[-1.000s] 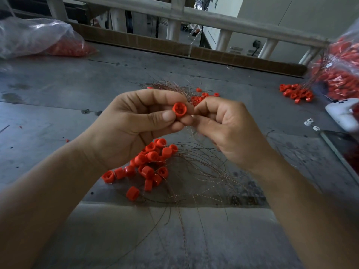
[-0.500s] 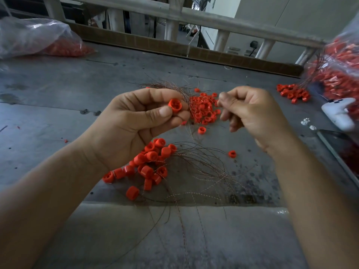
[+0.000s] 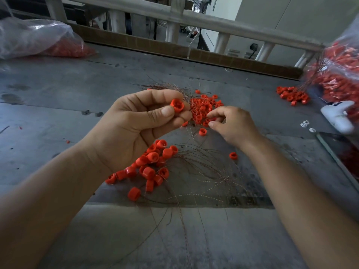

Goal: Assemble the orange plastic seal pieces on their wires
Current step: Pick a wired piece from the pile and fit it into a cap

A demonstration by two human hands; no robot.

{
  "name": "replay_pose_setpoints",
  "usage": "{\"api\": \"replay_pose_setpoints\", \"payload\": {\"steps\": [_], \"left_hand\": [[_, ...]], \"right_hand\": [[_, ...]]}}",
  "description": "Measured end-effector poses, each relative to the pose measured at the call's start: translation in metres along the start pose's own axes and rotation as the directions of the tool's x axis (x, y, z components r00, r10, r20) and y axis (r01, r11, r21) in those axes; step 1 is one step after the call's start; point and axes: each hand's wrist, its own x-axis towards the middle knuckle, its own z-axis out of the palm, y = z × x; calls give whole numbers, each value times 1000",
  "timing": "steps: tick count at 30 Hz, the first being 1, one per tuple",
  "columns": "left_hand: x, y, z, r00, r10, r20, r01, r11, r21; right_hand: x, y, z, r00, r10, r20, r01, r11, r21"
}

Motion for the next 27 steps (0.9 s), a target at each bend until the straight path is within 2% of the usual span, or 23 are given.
{"api": "replay_pose_setpoints", "payload": {"steps": [4, 8, 10, 12, 15, 17, 21, 27], "left_hand": [[0, 2, 1, 1000, -5, 17, 5, 1000, -2], [-1, 2, 1, 1000, -18, -4, 18, 1000, 5], [0, 2, 1, 999, -30, -16, 30, 999, 16], [0, 2, 1, 999, -46, -30, 46, 998, 31], [0, 1, 2, 997, -63, -41, 66, 995, 73], [-1, 0, 3, 996, -73, -46, 78, 992, 99], [-1, 1, 5, 996, -76, -44, 80, 990, 112], [-2, 1, 8, 994, -86, -63, 94, 984, 153]], "right_hand": [[0, -1, 2, 1000, -25, 19, 26, 998, -53], [-4, -2, -6, 1000, 9, 21, -9, 1000, -14], [-5, -2, -14, 999, 39, 34, -42, 997, 71], [-7, -5, -23, 997, 57, 59, -71, 959, 275], [-13, -17, -32, 994, -7, 108, -60, 794, 605], [-19, -27, -35, 989, -81, 127, -36, 694, 719], [-29, -44, -36, 975, -166, 147, -16, 607, 795], [-38, -52, -34, 965, -233, 121, 45, 602, 797]]}}
